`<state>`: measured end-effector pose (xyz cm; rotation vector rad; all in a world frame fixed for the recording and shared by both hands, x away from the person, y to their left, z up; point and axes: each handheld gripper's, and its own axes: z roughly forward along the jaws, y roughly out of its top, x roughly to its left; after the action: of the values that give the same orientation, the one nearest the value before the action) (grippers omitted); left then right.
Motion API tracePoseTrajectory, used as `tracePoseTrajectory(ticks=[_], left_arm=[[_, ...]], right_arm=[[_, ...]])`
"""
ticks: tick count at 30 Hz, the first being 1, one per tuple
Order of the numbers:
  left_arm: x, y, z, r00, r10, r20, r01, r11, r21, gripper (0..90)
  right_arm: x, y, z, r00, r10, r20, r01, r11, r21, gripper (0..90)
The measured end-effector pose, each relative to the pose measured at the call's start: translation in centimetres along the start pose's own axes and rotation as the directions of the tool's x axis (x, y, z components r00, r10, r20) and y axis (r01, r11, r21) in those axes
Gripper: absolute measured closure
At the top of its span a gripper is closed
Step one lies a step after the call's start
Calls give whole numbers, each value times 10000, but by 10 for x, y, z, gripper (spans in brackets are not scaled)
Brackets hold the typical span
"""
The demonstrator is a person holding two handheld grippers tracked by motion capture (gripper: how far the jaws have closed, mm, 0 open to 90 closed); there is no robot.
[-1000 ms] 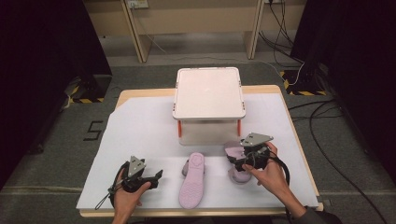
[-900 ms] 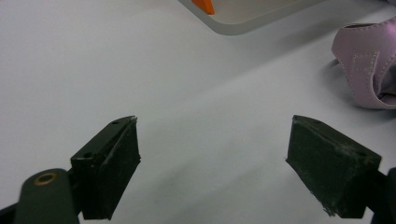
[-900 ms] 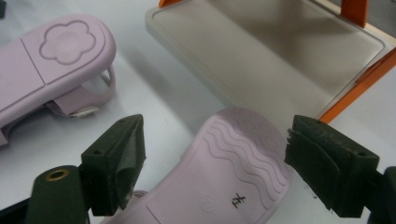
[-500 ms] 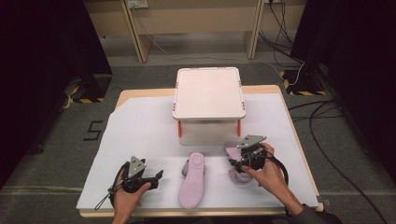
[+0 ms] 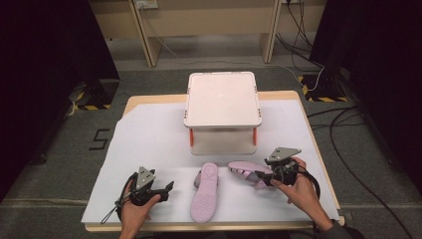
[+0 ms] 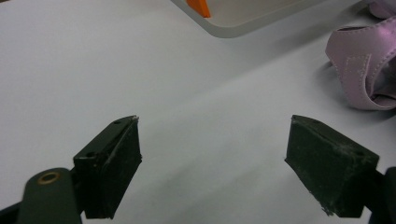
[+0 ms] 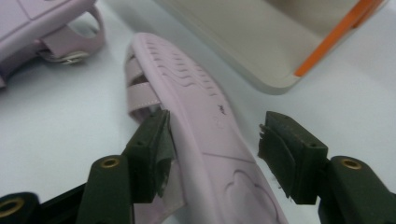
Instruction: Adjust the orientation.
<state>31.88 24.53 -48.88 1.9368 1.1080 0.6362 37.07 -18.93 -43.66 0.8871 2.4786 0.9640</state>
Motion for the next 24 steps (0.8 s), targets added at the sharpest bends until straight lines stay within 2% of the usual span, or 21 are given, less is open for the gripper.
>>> tracePoseTrajectory(ticks=[4, 9, 11, 12, 13, 20, 24], left_arm=[[0, 0, 0, 10000, 36, 15, -36, 10000, 19, 172], [0, 0, 1, 10000, -3, 33, 3, 10000, -8, 173], [0, 0, 1, 10000, 32, 31, -32, 10000, 28, 174], [0, 0, 1, 10000, 10, 29, -10, 10000, 6, 174], [0, 0, 1, 10000, 7, 38, -8, 10000, 32, 174], [-1, 0, 2, 10000, 36, 68, -36, 10000, 68, 174], [-1, 0, 2, 10000, 18, 63, -19, 10000, 47, 174]], right_arm=[[-3, -1, 1, 10000, 66, 40, -66, 9999, -95, 454], [-5, -2, 4, 9997, -209, 133, 212, 9995, -224, 504], [-6, -2, 5, 9990, -448, -6, 448, 9987, -250, 589], [-6, -2, 5, 9990, -448, -6, 448, 9987, -250, 589], [-6, -1, 5, 9978, -666, 35, 667, 9975, -218, 632], [-10, 0, 8, 9938, -1109, 7, 1109, 9938, -125, 649], [-13, -1, 10, 9942, -1068, -115, 1067, 9942, -93, 653]])
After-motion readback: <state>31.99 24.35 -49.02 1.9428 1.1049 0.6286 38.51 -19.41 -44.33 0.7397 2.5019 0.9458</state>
